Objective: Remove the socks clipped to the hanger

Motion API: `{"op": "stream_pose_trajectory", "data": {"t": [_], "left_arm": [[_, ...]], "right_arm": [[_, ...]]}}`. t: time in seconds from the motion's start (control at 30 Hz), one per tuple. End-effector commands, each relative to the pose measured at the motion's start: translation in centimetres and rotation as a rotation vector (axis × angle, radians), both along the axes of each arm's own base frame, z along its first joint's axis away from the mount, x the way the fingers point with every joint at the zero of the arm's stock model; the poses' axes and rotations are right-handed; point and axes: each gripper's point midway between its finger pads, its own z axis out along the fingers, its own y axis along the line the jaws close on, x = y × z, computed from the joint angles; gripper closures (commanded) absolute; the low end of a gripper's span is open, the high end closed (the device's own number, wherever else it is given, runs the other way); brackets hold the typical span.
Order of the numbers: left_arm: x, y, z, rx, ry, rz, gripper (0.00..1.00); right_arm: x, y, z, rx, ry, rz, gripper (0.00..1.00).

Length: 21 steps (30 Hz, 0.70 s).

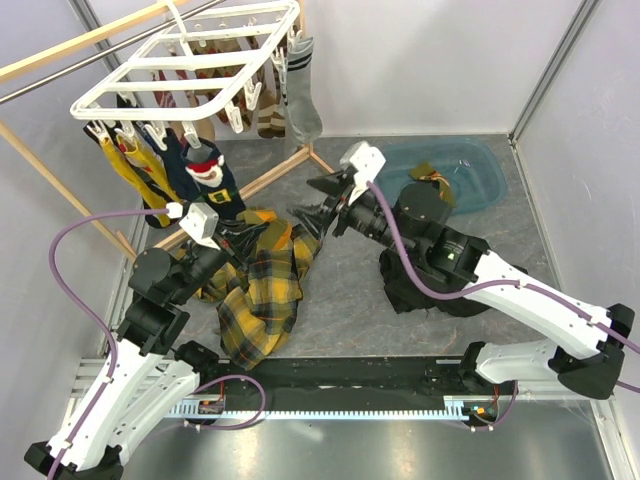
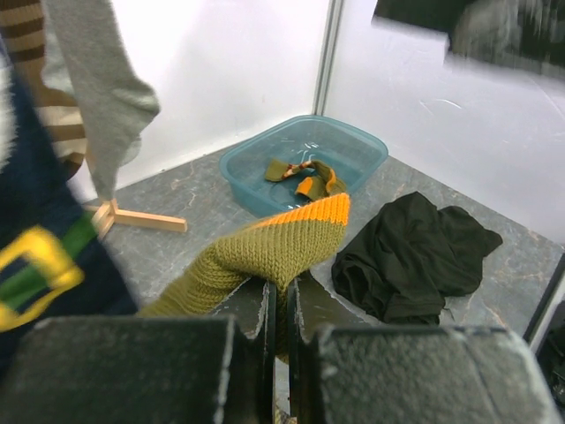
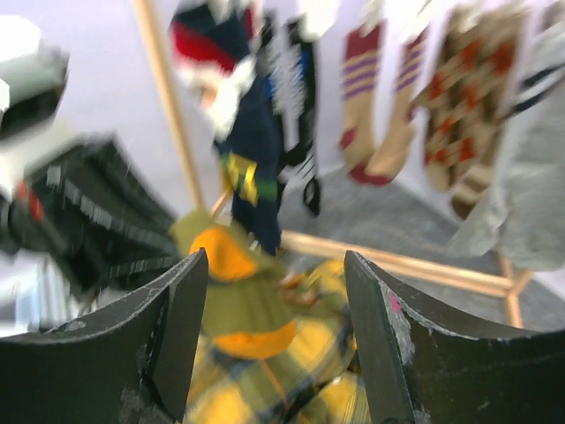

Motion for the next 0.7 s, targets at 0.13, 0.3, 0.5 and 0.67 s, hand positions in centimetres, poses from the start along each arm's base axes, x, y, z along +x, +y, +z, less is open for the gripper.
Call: {"op": "stream_pose_trajectory", "data": {"t": [0.13,0.3,0.5,0.67], "left_arm": [[-1.1,-0.7,1.2,-0.006,-0.054,-0.071,0.98],[-2.4,-1.7,1.4,-0.001,-0.064,-0.159,0.98],[-3.2,-2.8,1.3,-0.007,-0.054,-0.240,0.98],[-3.7,-3.4,1.3,-0.007,-0.052,-0.292,0.98]], "right_arm": [[-4.0,1.5,-4.2,-0.137,-0.087,0.244,0.28],[-3.9,0.9,-2.0,-0.118,-0.144,0.221,0.27],[-3.5,0.0,-4.4,-0.217,-0.185,0.190,0.27],[-4.9,-0.1,-5.9,-0.267,-0.192,0.268,0.27]]}}
